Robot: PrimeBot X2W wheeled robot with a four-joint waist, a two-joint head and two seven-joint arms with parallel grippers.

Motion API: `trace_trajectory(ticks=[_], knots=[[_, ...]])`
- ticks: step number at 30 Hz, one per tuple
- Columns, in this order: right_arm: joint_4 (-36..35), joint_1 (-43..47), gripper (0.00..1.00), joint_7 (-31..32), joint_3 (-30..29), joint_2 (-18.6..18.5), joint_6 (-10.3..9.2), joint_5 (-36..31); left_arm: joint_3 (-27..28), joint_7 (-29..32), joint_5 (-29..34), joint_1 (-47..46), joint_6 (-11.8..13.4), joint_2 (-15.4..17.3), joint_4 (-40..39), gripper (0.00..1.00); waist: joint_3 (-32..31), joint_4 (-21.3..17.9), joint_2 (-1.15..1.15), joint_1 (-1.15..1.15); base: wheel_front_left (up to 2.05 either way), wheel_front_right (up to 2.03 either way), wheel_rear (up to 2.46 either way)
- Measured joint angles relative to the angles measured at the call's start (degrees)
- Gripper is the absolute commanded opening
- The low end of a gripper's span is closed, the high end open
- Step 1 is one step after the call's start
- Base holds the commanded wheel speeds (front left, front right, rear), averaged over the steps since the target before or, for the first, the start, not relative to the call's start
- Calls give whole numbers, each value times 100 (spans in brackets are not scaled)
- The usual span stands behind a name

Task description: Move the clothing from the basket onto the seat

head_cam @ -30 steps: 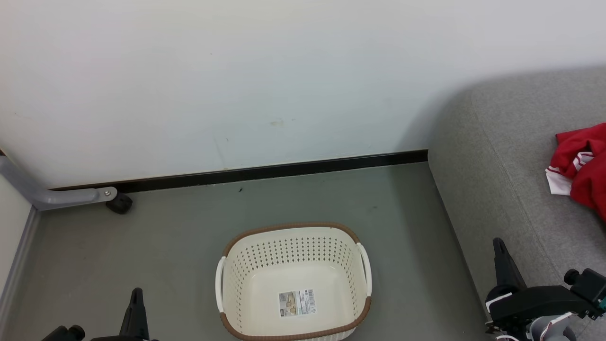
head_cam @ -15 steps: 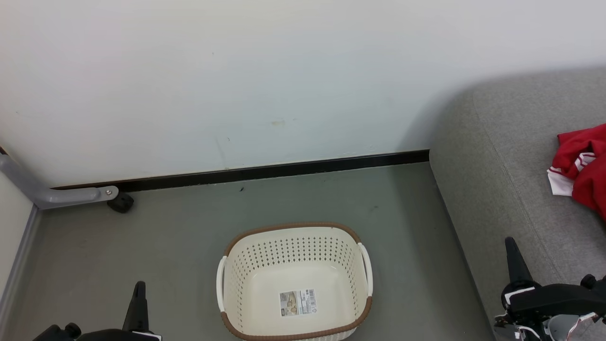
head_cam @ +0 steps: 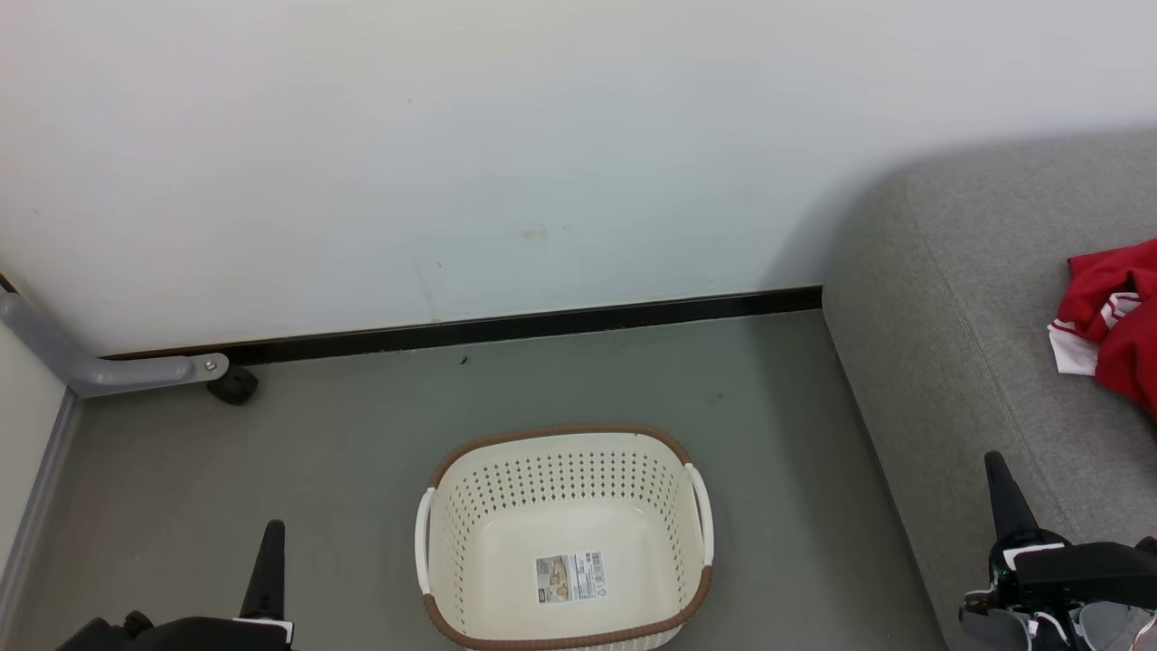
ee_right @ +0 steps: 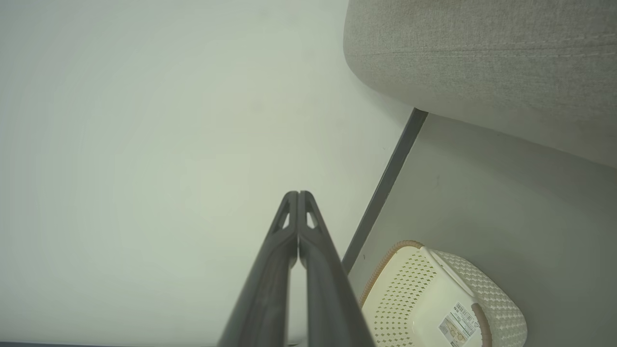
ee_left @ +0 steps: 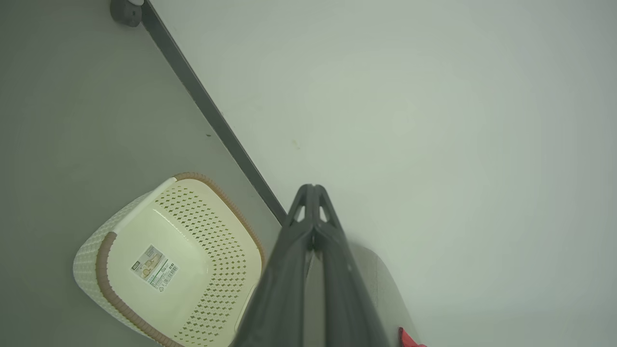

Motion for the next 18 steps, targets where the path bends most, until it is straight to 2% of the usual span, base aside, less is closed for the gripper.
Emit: trace_trajectory(ticks=[18], knots=[[-93,2,0,371,-353,11,102,1457,166,347,-1260,-215,-216,-100,15,0,3,28,0,0,0,0,0]])
